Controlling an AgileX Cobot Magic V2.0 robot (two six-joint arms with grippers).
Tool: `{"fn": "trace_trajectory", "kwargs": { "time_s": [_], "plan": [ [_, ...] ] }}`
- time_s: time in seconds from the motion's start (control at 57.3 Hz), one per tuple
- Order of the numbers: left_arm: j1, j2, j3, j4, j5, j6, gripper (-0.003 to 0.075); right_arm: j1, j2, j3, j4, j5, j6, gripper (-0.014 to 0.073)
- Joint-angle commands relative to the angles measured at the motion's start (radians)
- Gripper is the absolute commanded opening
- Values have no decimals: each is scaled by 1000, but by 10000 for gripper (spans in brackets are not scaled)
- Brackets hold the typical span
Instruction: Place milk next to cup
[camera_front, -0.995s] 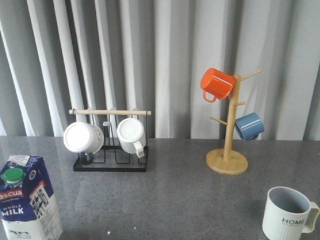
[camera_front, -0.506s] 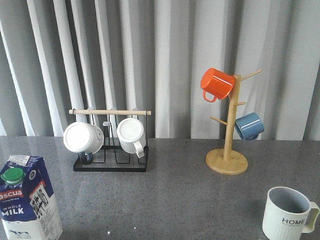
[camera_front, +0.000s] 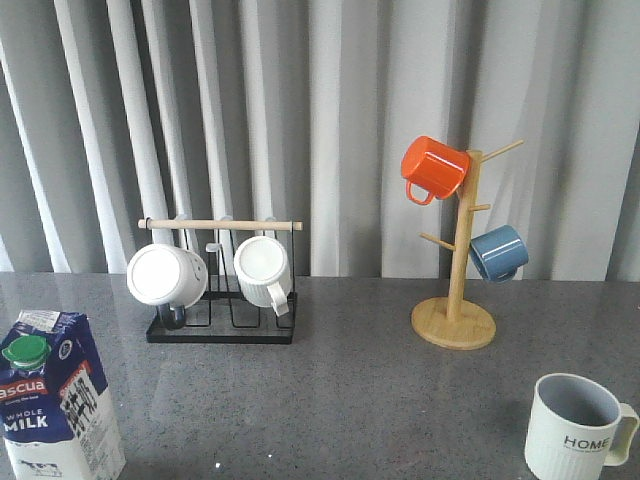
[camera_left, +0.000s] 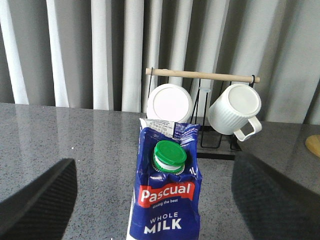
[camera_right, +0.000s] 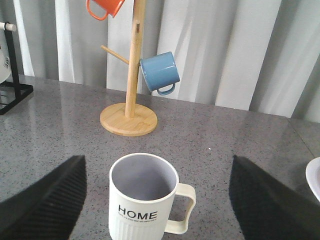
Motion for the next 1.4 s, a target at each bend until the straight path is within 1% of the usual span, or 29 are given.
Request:
{"fn": "trace_trajectory", "kwargs": {
  "time_s": [0.0, 0.122, 0.21, 0.314, 0.384, 0.454, 0.541, 0.646, 0.821, 0.926, 1.03, 1.153, 1.205, 1.292, 1.38],
  "plan": [
    [-5, -2, -34, -6, -63, -8, 560, -6, 18, -33, -13, -55, -19, 556],
    [-5, -2, -34, -6, -63, -8, 538, -8, 31, -33, -51, -39, -36, 556],
    [-5, -2, -34, -6, -63, -8, 533, -38, 43, -12, -72, -77, -22, 556],
    [-5, -3, -34, -6, -63, -8, 533, -89, 55, 85, -99, -246, 58, 556],
    [-5, -3, -34, -6, -63, -8, 533, -100, 72, 160, -114, -364, 102, 556],
    [-5, -3, -34, -6, -64, -8, 533, -101, 99, 230, -120, -477, 109, 556],
    [-5, -3, -34, -6, -64, -8, 533, -101, 134, 269, -120, -596, 120, 556],
    [-5, -3, -34, -6, -64, -8, 533, -106, 192, 269, -118, -648, 139, 556],
    [-5, -3, -34, -6, -64, -8, 533, -149, 330, 269, -151, -669, 169, 556],
    [-5, -3, -34, -6, -63, -8, 533, -180, 404, 268, -232, -717, 210, 556],
    [-5, -3, -34, -6, -63, -8, 533, -212, 473, 242, -320, -735, 260, 556],
    [-5, -3, -34, -6, -63, -8, 533, -259, 543, 218, -423, -784, 353, 556],
    [-5, -3, -34, -6, -63, -8, 533, -278, 566, 216, -462, -827, 385, 556],
    [-5, -3, -34, -6, -63, -8, 533, -312, 614, 216, -482, -923, 414, 556],
    [-5, -3, -34, -6, -63, -8, 533, -324, 656, 213, -479, -971, 414, 556]
  ]
}}
